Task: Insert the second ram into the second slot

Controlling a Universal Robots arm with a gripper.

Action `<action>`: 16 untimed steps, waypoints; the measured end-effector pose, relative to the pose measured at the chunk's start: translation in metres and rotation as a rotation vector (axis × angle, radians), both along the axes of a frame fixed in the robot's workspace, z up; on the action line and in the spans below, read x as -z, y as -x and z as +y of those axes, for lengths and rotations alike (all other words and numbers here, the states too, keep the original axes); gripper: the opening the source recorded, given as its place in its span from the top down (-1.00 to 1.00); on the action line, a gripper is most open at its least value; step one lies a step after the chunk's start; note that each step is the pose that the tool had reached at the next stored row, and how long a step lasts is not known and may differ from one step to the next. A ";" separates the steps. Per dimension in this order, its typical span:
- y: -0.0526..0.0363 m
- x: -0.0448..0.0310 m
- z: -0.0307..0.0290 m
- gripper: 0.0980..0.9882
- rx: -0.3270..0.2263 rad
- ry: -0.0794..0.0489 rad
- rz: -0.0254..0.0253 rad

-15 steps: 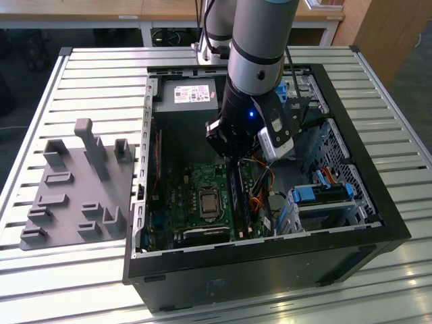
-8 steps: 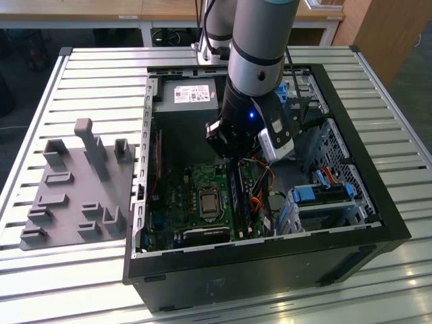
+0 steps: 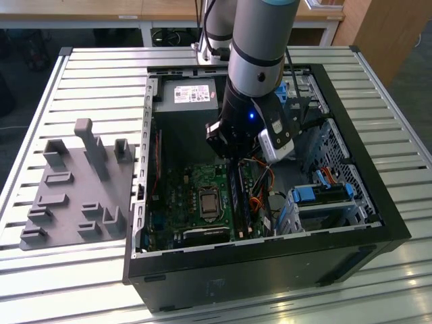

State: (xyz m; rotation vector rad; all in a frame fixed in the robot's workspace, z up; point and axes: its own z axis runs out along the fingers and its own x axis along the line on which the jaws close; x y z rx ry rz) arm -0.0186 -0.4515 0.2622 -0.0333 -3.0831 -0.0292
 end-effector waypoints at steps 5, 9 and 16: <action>0.0000 0.0006 0.0000 0.91 -0.001 0.000 0.0000; 0.0000 0.0017 0.0000 0.91 -0.002 0.000 0.0000; -0.0011 0.0055 -0.0001 0.91 -0.014 0.000 0.0004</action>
